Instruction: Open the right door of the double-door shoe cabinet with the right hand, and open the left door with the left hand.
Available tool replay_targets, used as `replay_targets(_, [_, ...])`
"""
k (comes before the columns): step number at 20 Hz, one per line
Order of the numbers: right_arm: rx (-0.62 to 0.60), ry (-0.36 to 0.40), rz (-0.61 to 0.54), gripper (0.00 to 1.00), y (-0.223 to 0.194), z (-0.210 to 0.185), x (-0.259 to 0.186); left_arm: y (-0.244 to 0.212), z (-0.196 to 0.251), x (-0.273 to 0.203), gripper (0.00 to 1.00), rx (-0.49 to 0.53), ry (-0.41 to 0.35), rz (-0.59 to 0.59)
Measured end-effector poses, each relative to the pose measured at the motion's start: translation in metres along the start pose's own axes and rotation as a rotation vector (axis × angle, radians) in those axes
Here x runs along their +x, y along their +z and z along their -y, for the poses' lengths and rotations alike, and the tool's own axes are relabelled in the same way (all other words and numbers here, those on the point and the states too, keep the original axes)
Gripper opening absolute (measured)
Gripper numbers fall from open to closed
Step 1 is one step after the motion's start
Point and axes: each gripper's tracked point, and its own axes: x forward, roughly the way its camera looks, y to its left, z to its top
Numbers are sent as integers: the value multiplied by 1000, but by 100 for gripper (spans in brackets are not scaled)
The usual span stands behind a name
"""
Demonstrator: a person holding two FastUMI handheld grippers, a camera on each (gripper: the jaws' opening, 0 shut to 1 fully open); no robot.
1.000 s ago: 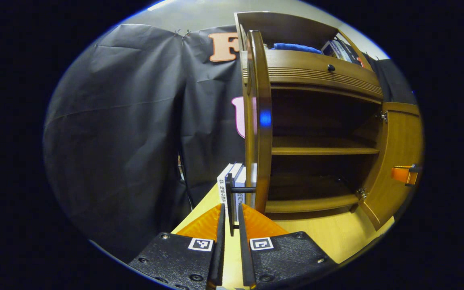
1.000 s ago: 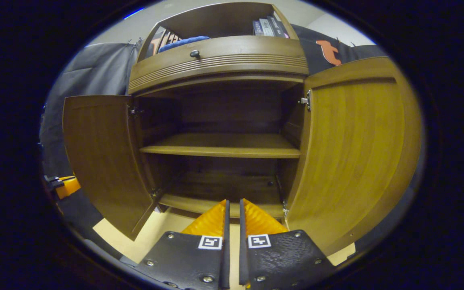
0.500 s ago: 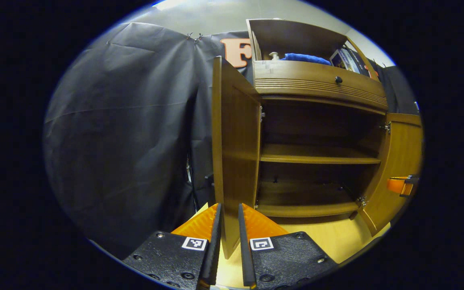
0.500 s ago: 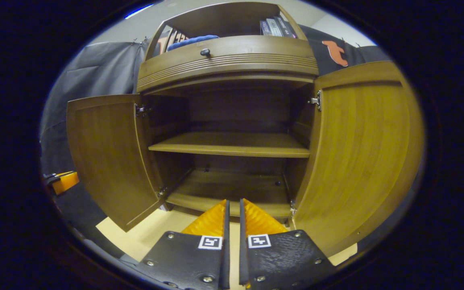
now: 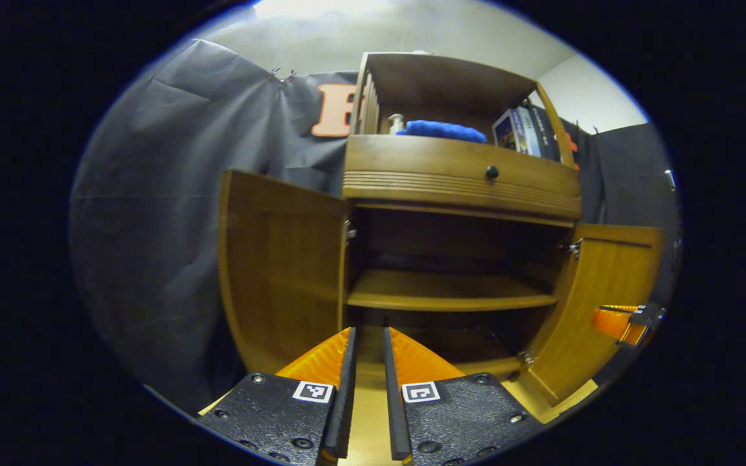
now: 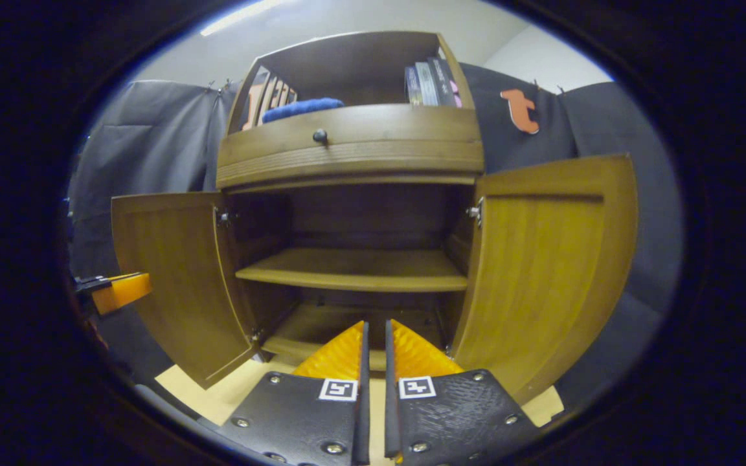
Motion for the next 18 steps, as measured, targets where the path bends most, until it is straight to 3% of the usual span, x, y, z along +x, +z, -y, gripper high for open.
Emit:
replay_targets(3, [-2, -27, 58, 9, 32, 3, -15, 24, 36, 10, 17, 0, -93, 48])
replay_targets(4, [10, -30, 78, 9, 39, 2, -20, 29, 45, 13, 25, 2, -125, 55])
replay_targets(5, [26, -35, 98, 9, 48, 1, -26, 33, 57, 13, 18, 3, -157, 58])
replay_targets(9, [58, -65, 148, 9, 66, 5, -45, 45, 98, 13, 18, -11, -265, 70])
replay_targets(10, [58, -74, 153, 14, 68, 7, -49, 47, 108, 13, 18, -12, -291, 73])
replay_targets(11, [58, -83, 158, 9, 69, 10, -54, 49, 119, 10, 18, -11, -317, 77])
replay_targets(13, [57, -104, 172, 9, 73, 16, -61, 54, 134, 5, 18, 4, -357, 91])
replay_targets(14, [57, -121, 179, 9, 74, 20, -63, 57, 139, 3, 25, 14, -363, 101])
replay_targets(15, [60, -126, 185, 9, 76, 24, -67, 62, 145, -1, 25, 21, -382, 113])
replay_targets(16, [66, -120, 186, 10, 76, 21, -66, 62, 152, -1, 39, 29, -392, 122])
replay_targets(18, [74, -108, 183, 53, 73, 17, -72, 67, 158, -3, 66, 42, -388, 142])
